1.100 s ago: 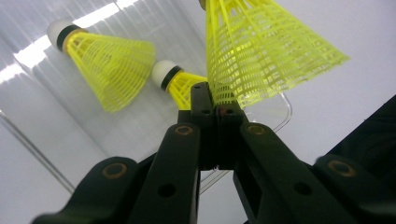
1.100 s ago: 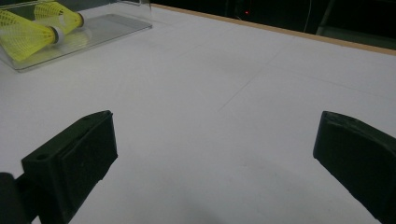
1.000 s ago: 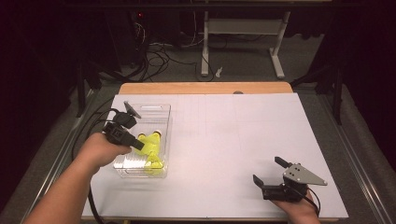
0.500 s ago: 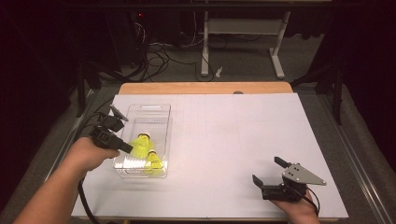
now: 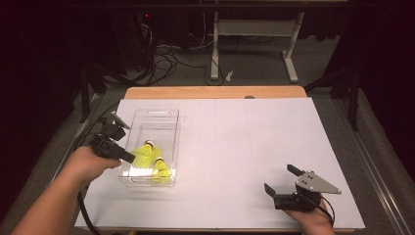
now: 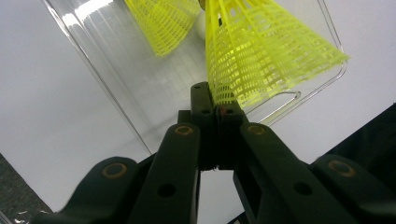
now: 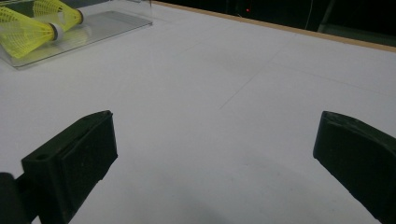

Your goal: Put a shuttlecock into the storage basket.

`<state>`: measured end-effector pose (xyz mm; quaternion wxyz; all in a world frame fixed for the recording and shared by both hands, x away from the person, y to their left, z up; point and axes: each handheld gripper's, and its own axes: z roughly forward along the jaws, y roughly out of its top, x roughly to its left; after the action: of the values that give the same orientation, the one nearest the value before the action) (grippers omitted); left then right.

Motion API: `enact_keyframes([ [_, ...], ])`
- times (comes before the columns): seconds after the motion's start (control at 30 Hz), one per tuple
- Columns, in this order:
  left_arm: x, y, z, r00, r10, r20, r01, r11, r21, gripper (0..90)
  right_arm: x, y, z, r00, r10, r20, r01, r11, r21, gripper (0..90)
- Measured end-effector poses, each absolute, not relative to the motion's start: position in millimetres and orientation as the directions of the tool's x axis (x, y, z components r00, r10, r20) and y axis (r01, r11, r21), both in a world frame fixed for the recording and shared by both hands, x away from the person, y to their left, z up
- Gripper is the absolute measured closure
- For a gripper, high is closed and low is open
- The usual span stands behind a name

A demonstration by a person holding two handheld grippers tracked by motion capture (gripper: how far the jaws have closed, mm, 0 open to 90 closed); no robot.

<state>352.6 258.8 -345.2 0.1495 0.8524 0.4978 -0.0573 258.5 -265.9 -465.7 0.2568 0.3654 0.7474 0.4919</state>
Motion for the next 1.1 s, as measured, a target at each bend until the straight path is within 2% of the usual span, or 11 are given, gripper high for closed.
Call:
enact_keyframes([
  [1.1, 348, 259, -362, 0.498, 0.823, -0.273, 0.867, -0.471, 0.162, 89.4, 259, -266, -466, -0.601, 0.799, -0.021, 0.297, 0.247, 0.922, 0.2],
])
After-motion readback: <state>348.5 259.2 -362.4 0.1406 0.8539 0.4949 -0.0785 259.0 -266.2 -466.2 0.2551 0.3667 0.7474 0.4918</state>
